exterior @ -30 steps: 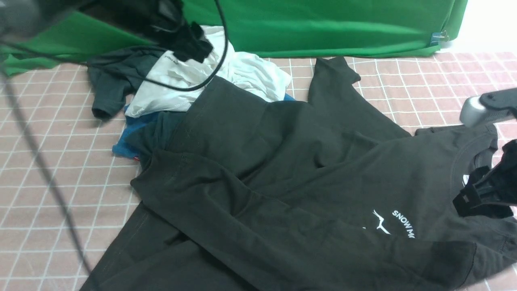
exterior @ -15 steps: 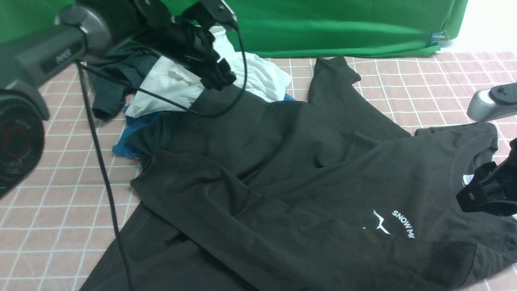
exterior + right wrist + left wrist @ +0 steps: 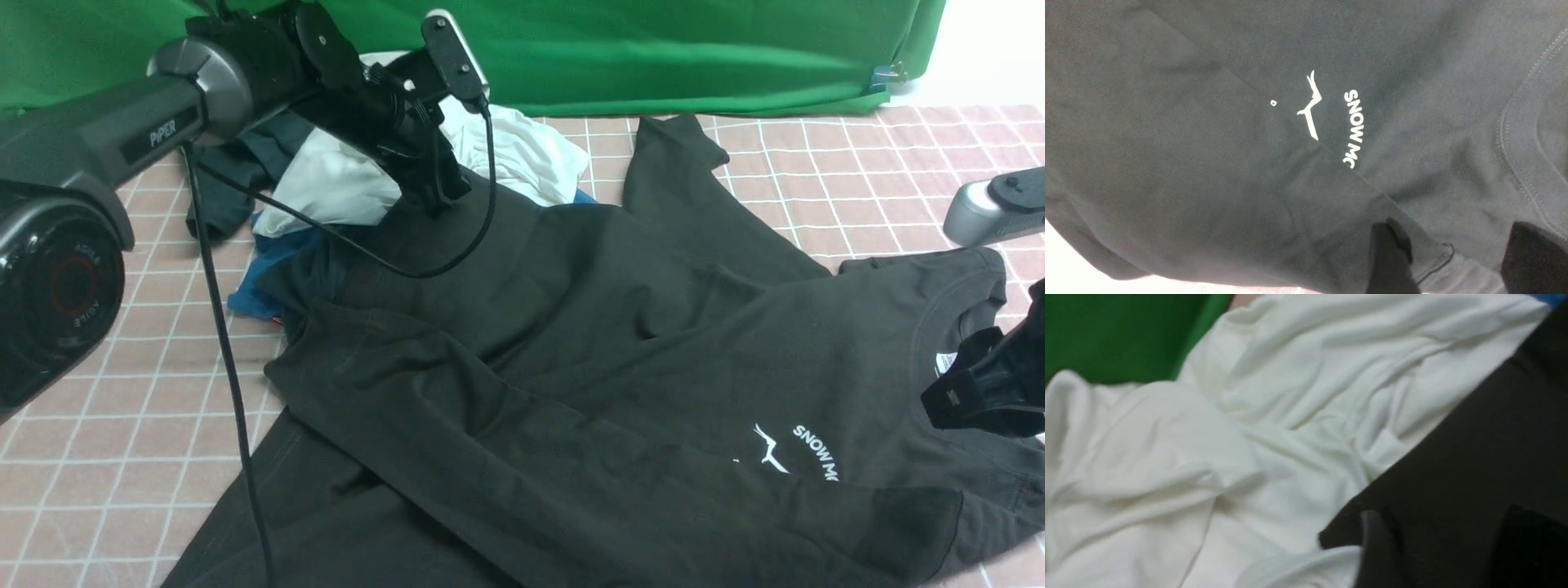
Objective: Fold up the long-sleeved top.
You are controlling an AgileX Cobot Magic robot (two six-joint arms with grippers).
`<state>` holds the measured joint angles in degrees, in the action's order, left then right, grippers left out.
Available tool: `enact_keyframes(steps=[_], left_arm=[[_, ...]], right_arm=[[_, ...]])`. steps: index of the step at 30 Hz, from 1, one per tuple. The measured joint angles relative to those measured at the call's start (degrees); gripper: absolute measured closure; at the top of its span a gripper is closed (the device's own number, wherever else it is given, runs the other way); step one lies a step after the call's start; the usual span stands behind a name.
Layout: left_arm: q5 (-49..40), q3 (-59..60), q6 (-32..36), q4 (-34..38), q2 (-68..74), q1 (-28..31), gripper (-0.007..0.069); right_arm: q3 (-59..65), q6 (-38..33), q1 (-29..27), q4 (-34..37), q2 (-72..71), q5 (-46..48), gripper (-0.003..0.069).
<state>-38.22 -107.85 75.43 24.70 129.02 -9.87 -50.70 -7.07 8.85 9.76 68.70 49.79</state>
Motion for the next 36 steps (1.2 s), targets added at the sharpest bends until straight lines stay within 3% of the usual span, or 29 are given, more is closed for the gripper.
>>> enact_keyframes(steps=[2,3,4,7,23,27,33,36], left_arm=[[-1.12,0.00,3.76,1.19,0.27,0.00,0.0461],[-1.25,0.00,4.00,1.27,0.26,0.00,0.0470],[-1.52,-0.04,5.83,1.49,0.73,0.00,0.0547],[-2.16,-0.04,6.85,1.09,1.03,0.00,0.0600],[-1.69,-0.13,7.24,2.88,-6.72,1.26,0.0609],[2.28,-0.13,10.88,8.60,-2.90,1.26,0.0515],[4.27,-0.13,19.45,9.10,0.76,1.26,0.0280],[4.61,-0.13,23.48,8.94,1.98,1.26,0.0203]], right_arm=[[0.00,-0.07,0.00,0.00,0.00,-0.06,0.0251],[0.00,-0.07,0.00,0.00,0.00,-0.06,0.0251],[0.00,-0.23,0.00,0.00,0.00,-0.13,0.0251],[0.00,-0.23,0.00,0.00,0.00,-0.13,0.0251],[0.00,-1.26,0.00,0.26,0.00,-2.57,0.0251],[0.00,-1.31,0.00,0.50,0.00,-2.65,0.0251],[0.00,-1.52,0.00,0.86,0.00,-2.09,0.0251],[0.00,-1.58,0.00,0.86,0.00,-2.02,0.0251]])
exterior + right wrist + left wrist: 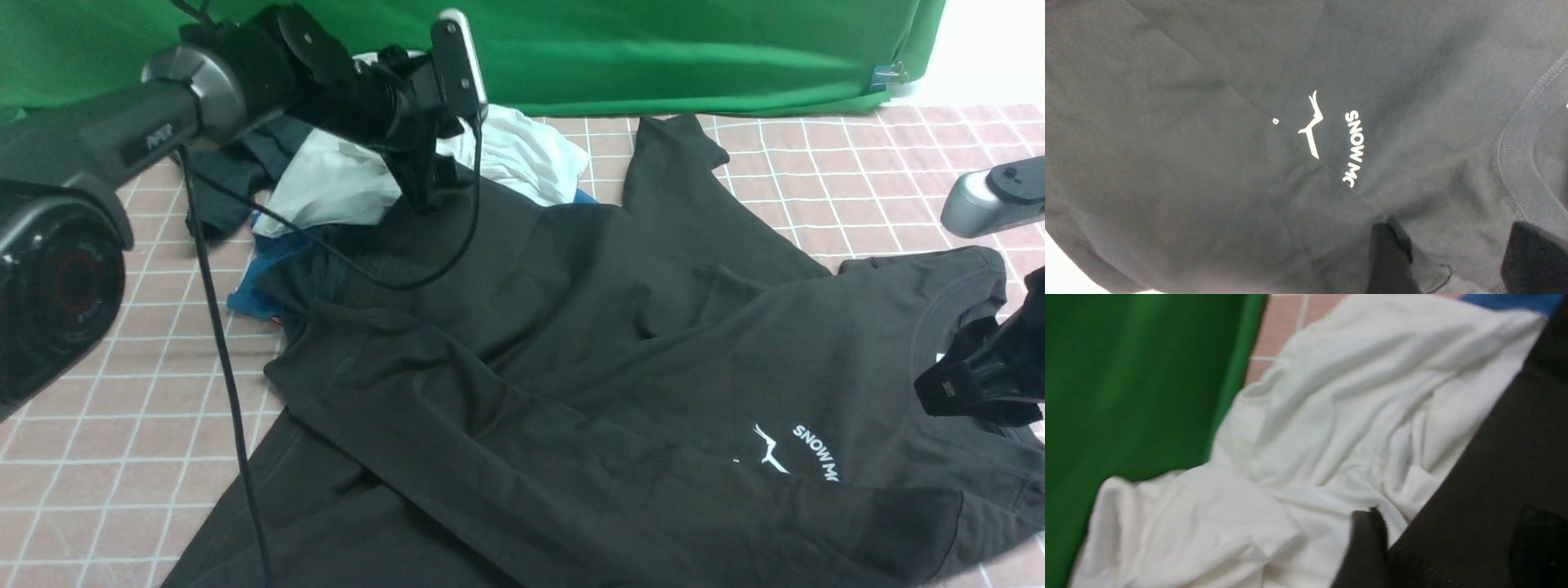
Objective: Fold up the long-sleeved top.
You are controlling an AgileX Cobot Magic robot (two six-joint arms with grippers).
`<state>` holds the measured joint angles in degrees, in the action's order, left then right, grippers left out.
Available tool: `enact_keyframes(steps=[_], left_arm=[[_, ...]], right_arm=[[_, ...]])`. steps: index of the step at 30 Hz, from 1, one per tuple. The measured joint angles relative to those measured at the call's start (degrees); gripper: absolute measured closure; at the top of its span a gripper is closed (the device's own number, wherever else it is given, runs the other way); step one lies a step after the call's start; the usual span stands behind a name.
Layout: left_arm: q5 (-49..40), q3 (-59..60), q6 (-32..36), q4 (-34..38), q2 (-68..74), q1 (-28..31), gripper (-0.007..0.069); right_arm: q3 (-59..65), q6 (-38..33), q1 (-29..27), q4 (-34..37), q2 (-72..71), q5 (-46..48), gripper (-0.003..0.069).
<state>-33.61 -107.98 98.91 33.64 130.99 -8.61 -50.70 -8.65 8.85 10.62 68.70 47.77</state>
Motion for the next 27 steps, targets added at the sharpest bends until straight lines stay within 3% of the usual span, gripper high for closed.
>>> enact_keyframes(steps=[4,9,20,27], left_arm=[[0.57,0.00,4.07,-1.18,1.44,0.00,0.0167],[0.67,0.00,4.41,-3.53,1.51,0.00,0.0206],[-1.57,0.00,-4.53,-8.13,1.51,0.00,0.0443],[-4.94,0.00,-5.84,-9.47,1.24,0.00,0.0544]], right_arm=[[0.00,-0.28,0.00,0.02,0.00,0.00,0.0251],[0.00,-0.54,0.00,0.07,0.00,0.02,0.0251],[0.00,-2.50,0.00,3.34,0.00,0.20,0.0251],[0.00,-2.91,0.00,4.11,0.00,0.20,0.0251]])
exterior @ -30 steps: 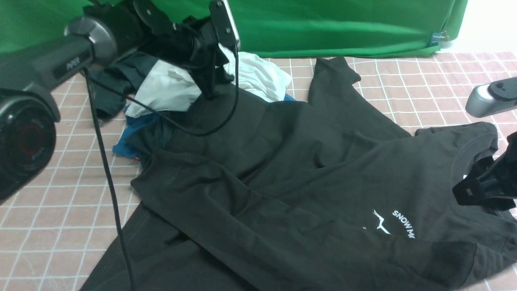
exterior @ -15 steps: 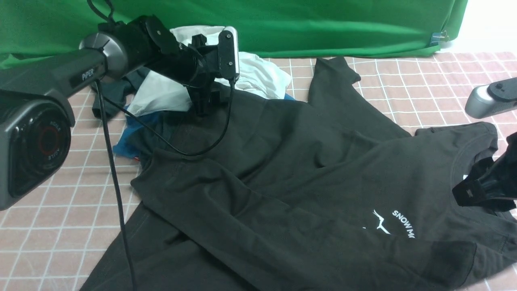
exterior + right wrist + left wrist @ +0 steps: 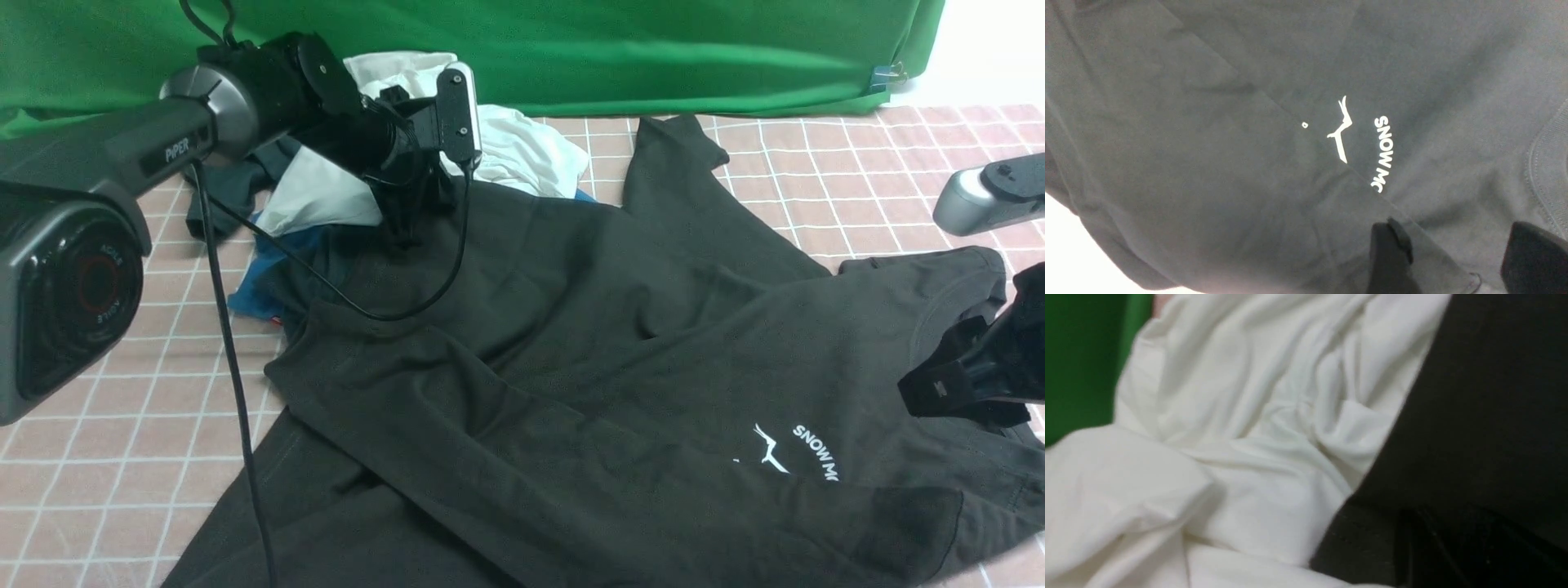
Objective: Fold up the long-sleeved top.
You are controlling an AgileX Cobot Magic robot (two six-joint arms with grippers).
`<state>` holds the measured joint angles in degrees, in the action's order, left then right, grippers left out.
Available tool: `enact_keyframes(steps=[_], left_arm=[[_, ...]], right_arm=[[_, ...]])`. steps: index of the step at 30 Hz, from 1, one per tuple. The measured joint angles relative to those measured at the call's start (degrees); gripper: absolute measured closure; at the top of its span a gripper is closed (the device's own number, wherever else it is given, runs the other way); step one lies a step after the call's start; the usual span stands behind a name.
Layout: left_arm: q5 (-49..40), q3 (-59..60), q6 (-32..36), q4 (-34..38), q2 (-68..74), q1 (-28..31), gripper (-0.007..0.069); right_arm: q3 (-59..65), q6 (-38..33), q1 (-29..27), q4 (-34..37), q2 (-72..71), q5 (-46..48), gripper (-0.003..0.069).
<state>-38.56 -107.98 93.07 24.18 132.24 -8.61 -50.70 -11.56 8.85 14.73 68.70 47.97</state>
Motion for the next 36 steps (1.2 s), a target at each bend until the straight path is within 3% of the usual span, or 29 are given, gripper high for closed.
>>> enact_keyframes(steps=[5,9,12,15,21,25,28,31,34,35,36], left_arm=[[-2.23,0.00,-2.05,-1.18,-2.00,0.00,0.0613],[-1.64,0.00,-2.40,-1.48,-3.54,0.00,0.0613],[1.65,-0.05,-2.45,2.10,-3.81,0.00,0.0589],[4.34,-0.05,-2.40,5.62,-2.88,0.00,0.0508],[6.89,-0.05,-3.03,3.08,0.47,-0.06,0.0214],[8.43,-0.05,-6.41,2.18,1.34,-0.06,0.0125],[8.43,-0.05,-6.95,2.02,1.38,-0.06,0.0134],[6.80,-0.05,-7.21,1.95,1.44,-0.06,0.0193],[3.04,-0.25,-7.50,0.66,1.44,-0.06,0.0335],[2.89,-0.25,-7.50,0.52,1.44,-0.06,0.0335],[2.14,-0.31,-7.56,-0.49,1.44,-0.06,0.0400]], right_arm=[[0.00,-0.31,0.00,0.20,0.00,0.00,0.0251],[0.00,-0.74,0.00,0.26,0.00,0.00,0.0251],[0.00,-0.87,0.00,0.37,0.00,-0.55,0.0251],[0.00,-0.87,0.00,0.43,0.00,-0.60,0.0251],[0.00,-0.88,0.00,0.47,0.00,-0.47,0.0251],[0.00,-0.88,0.00,0.96,0.00,-0.43,0.0251],[0.00,-1.37,0.00,2.08,0.00,-0.43,0.0251],[0.00,-2.50,0.00,3.16,0.00,-0.43,0.0251],[0.00,-2.88,0.00,3.55,0.00,-0.43,0.0251],[0.00,-2.88,0.00,3.55,0.00,-0.43,0.0251],[0.00,-3.01,0.00,3.62,0.00,-0.43,0.0251]])
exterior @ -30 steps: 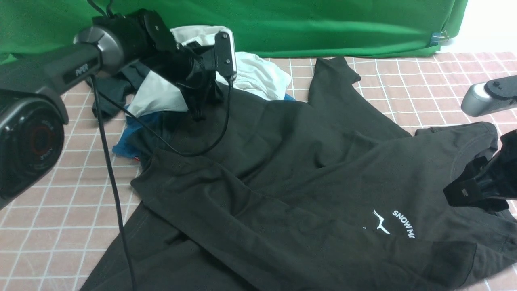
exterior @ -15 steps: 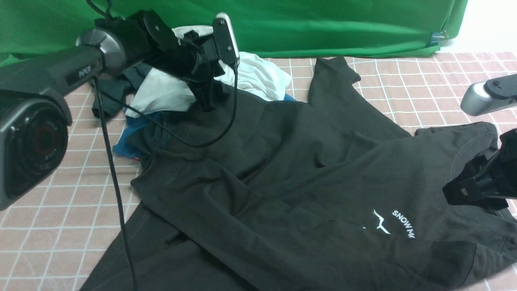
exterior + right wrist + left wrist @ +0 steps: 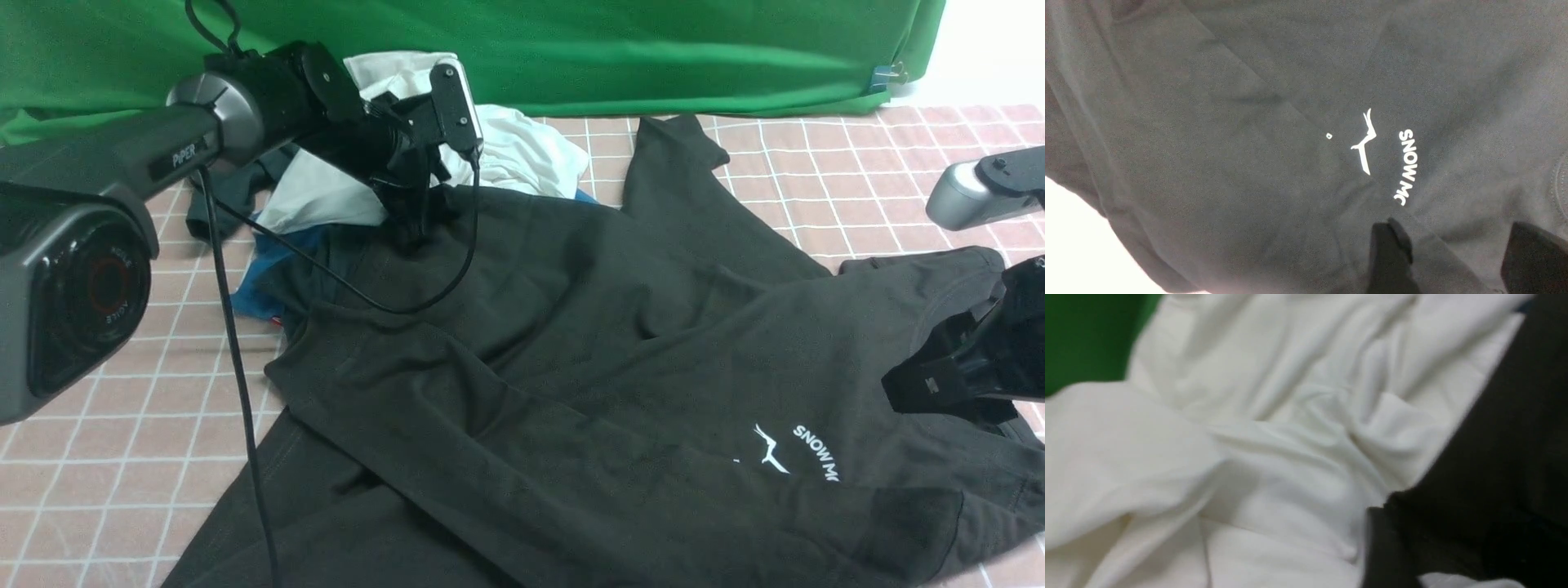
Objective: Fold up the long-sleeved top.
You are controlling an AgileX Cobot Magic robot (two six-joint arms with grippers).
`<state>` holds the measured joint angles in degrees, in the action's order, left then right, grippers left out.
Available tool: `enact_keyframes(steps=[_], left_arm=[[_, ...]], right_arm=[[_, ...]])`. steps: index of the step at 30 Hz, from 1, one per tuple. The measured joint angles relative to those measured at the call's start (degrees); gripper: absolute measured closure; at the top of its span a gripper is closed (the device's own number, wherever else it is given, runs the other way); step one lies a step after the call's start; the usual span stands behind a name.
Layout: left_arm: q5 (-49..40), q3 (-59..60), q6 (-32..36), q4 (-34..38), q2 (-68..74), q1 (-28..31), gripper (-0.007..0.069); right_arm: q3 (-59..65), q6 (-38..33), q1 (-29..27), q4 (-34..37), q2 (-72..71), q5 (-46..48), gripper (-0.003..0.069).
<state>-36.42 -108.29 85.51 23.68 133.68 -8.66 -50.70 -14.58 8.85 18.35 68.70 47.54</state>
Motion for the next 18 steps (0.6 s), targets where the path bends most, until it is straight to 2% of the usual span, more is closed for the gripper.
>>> enact_keyframes(steps=[3,6,12,18], left_arm=[[-0.55,-0.13,0.00,-1.04,0.00,0.00,0.0484],[-1.09,-0.13,0.00,-1.50,0.00,0.00,0.0533],[-4.17,-0.18,-0.64,-2.12,-0.78,0.00,0.0598],[-7.62,-0.13,-4.39,-4.20,-4.87,0.00,0.0607]], right_arm=[[0.00,-0.11,0.00,0.00,0.00,0.00,0.0251],[0.00,-0.21,0.00,0.04,0.00,0.00,0.0251],[0.00,-0.21,0.00,0.04,0.00,0.00,0.0251],[0.00,-0.63,0.00,0.04,0.00,0.00,0.0251]])
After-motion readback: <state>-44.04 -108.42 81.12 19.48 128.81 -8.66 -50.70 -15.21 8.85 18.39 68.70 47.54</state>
